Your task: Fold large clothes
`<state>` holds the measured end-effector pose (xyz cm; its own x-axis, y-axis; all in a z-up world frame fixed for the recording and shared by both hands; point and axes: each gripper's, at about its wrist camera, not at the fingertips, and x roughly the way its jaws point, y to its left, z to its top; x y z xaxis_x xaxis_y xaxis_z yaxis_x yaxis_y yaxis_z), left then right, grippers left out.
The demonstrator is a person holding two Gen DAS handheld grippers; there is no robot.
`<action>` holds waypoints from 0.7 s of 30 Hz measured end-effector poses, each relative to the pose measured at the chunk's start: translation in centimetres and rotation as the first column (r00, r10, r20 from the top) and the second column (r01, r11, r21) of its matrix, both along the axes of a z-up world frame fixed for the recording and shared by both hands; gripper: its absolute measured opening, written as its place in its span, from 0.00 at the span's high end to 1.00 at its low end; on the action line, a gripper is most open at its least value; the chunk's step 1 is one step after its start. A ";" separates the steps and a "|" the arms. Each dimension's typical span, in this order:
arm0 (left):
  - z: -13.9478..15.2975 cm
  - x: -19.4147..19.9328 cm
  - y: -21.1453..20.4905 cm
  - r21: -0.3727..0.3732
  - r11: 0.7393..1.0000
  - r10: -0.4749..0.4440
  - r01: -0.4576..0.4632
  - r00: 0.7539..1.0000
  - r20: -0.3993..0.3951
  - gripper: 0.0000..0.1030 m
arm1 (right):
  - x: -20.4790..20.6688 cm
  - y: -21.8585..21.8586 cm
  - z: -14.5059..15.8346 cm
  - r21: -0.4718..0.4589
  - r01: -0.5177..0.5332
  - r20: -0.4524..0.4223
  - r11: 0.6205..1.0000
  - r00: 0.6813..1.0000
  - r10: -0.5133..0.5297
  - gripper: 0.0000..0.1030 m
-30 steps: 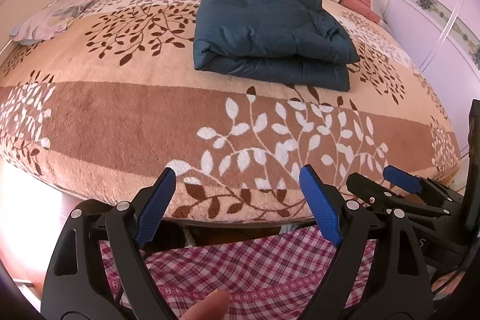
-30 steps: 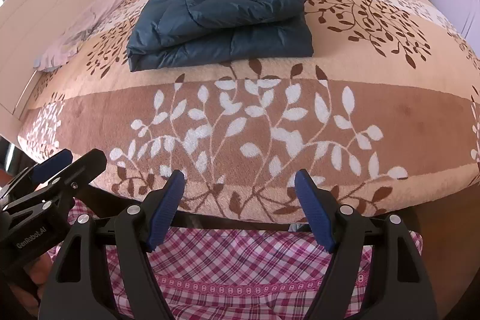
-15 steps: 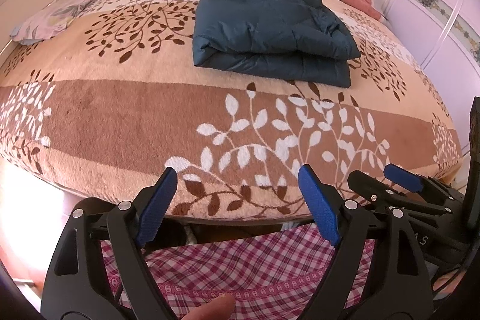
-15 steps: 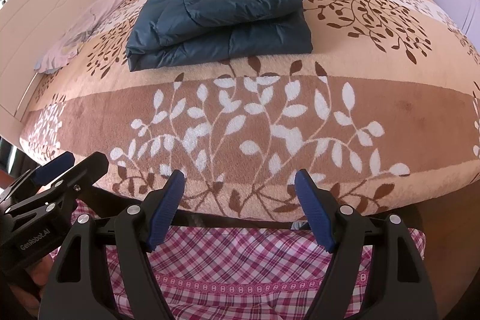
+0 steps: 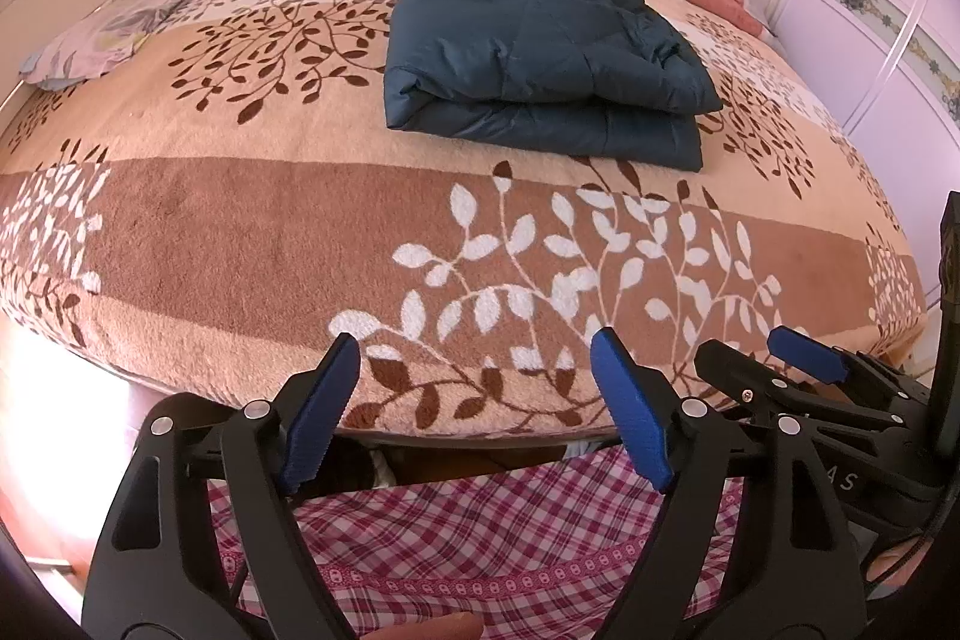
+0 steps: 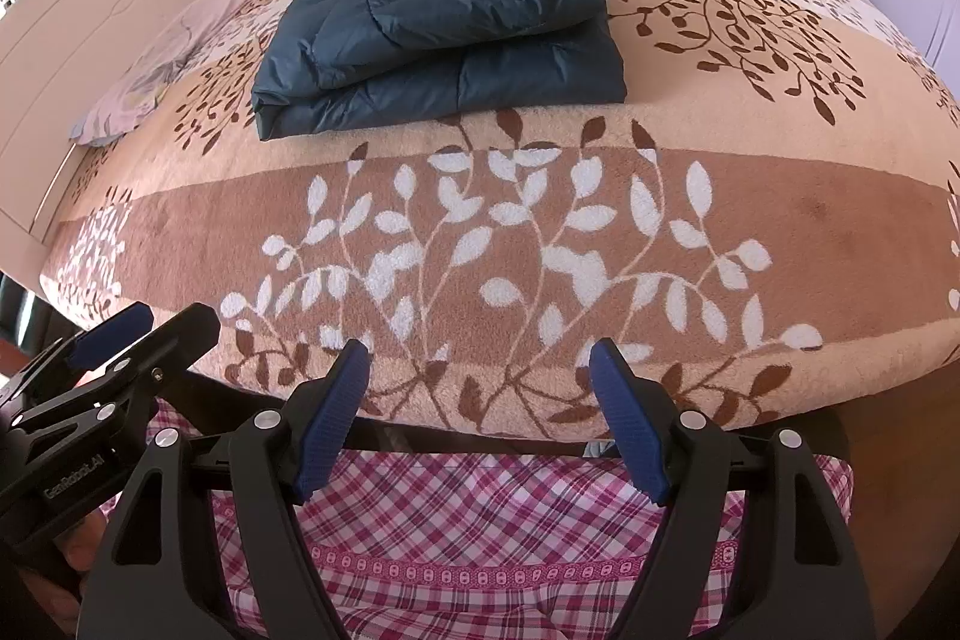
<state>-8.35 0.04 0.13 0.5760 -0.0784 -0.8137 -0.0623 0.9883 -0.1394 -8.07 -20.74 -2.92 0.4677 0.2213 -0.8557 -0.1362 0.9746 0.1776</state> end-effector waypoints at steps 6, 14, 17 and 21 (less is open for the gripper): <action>-0.1 -0.1 0.0 0.001 1.000 -0.001 0.001 1.000 0.000 0.24 | 0.0 0.0 0.0 -0.001 0.000 0.000 1.000 1.000 0.000 0.28; -0.1 -0.1 0.0 0.001 1.000 -0.001 0.001 1.000 -0.001 0.24 | 0.0 0.0 0.0 -0.001 0.001 0.000 1.000 1.000 -0.001 0.28; -0.2 -0.1 0.0 0.002 1.000 -0.003 0.003 1.000 -0.002 0.24 | 0.0 0.0 0.0 -0.001 0.001 0.001 1.000 1.000 -0.001 0.28; -0.1 0.0 -0.1 0.002 1.000 -0.002 0.002 1.000 -0.002 0.24 | 0.0 0.1 0.0 0.000 0.002 0.000 1.000 1.000 -0.002 0.28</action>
<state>-8.36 -0.02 0.01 0.5741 -0.0774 -0.8151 -0.0609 0.9887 -0.1368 -8.09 -20.66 -2.93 0.4679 0.2202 -0.8559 -0.1345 0.9749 0.1773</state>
